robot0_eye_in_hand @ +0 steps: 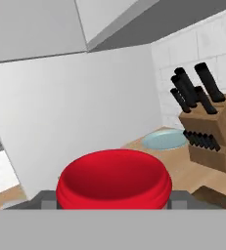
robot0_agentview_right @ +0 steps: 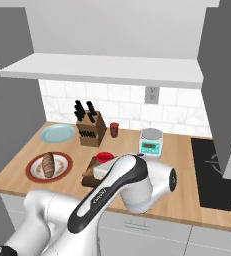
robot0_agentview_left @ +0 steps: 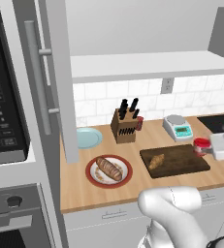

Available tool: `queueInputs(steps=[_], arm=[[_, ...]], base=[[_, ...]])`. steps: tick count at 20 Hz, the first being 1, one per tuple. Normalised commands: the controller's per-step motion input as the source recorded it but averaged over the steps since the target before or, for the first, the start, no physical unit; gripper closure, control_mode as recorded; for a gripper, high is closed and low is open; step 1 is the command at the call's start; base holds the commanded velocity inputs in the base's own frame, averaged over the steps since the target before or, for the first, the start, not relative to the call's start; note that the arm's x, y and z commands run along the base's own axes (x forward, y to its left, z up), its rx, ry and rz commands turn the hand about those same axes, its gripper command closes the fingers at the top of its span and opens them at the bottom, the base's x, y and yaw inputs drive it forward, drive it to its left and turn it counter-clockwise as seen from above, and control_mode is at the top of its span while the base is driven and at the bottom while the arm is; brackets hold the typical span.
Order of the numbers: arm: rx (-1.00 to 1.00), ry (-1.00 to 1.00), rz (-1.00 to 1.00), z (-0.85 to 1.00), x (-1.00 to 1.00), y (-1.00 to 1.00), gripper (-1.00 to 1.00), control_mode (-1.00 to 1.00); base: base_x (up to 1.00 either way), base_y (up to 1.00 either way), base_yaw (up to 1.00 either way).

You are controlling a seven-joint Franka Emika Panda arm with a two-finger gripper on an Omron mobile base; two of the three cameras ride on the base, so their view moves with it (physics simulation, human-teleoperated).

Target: From the different types of pastries on the counter, select a croissant and place it on the cutting board. Then retrieve a jar of jam from the cabinet and place it alongside the croissant on the cutting board.

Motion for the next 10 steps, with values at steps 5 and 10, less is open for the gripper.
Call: queueInputs(steps=[5, 10], arm=[[-0.08, 0.00, 0.19, -0.52, 0.18, 0.01, 1.00, -1.00], [-0.07, -0.03, 0.15, -0.57, 0.41, 0.01, 1.00, -1.00]], base=[[0.00, 0.00, 0.00], [0.00, 0.00, 0.00]])
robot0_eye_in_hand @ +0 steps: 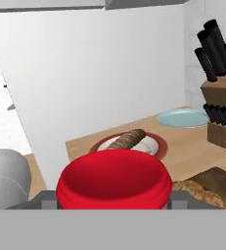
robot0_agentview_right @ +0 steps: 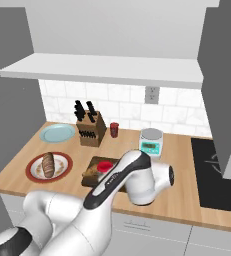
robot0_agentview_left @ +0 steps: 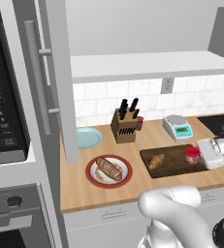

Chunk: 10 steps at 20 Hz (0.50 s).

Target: From the different types of pastries on the counter, select a croissant and place it on the cutting board. Then retrieve a jar of jam from the cabinet and place it alongside the croissant on the cutting board.

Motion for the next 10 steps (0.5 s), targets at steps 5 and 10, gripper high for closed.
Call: queueInputs(steps=[5, 10], arm=[[0.00, 0.00, 0.08, -0.26, 0.47, 0.00, 1.00, -1.00], [0.00, 0.00, 0.08, -0.40, 0.65, 0.00, 1.00, -1.00]], base=[[0.00, 0.00, 0.00], [0.00, 0.00, 0.00]])
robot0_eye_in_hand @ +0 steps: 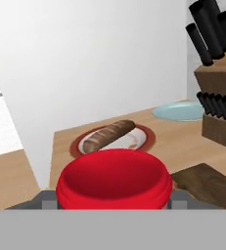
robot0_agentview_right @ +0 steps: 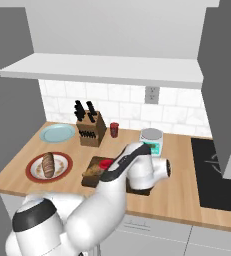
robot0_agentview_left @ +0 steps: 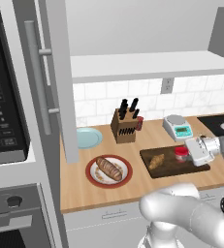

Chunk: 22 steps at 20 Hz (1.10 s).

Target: From the different types of pastries on the counter, select a croissant and place it on the cutting board. Then retrieve a jar of jam from the cabinet and place it alongside the croissant on the cutting board.

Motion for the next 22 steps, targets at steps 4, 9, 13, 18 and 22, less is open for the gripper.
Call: queueInputs(steps=[4, 9, 13, 18, 22], arm=[[0.05, 0.00, 0.13, -0.47, 0.47, -0.04, 1.00, -1.00], [0.10, 0.00, 0.15, -0.36, 0.31, -0.25, 1.00, -1.00], [0.13, 0.00, 0.12, -0.24, 0.32, -0.39, 1.00, -1.00], [0.12, 0.00, 0.11, -0.28, 0.36, -0.32, 1.00, -1.00], [0.09, 0.00, 0.07, -0.25, 0.36, -0.13, 1.00, -1.00]], base=[[0.00, 0.00, 0.00], [0.00, 0.00, 0.00], [0.00, 0.00, 0.00], [0.00, 0.00, 0.00], [0.00, 0.00, 0.00]])
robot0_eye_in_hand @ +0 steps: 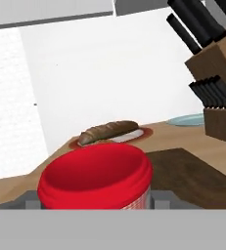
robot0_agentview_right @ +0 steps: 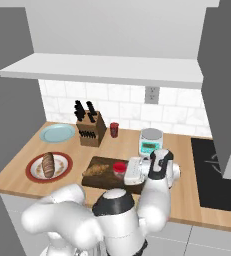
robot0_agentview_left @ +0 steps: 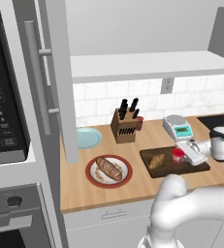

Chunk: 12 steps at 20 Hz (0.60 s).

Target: From the different types of pastries on the counter, select a croissant and place it on the cutting board. Then retrieve a jar of jam from the cabinet and place it alongside the croissant on the cutting board.

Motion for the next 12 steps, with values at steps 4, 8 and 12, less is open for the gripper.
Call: queueInputs(steps=[4, 8, 12], arm=[[0.05, 0.00, 0.05, -0.14, 0.34, -0.01, 1.00, -1.00], [0.05, -0.01, 0.02, -0.13, 0.08, -0.04, -1.00, -1.00], [0.09, -0.03, 0.00, -0.11, -0.15, -0.16, -1.00, -1.00]], base=[[0.00, 0.00, 0.00], [0.00, 0.00, 0.00], [0.00, 0.00, 0.00]])
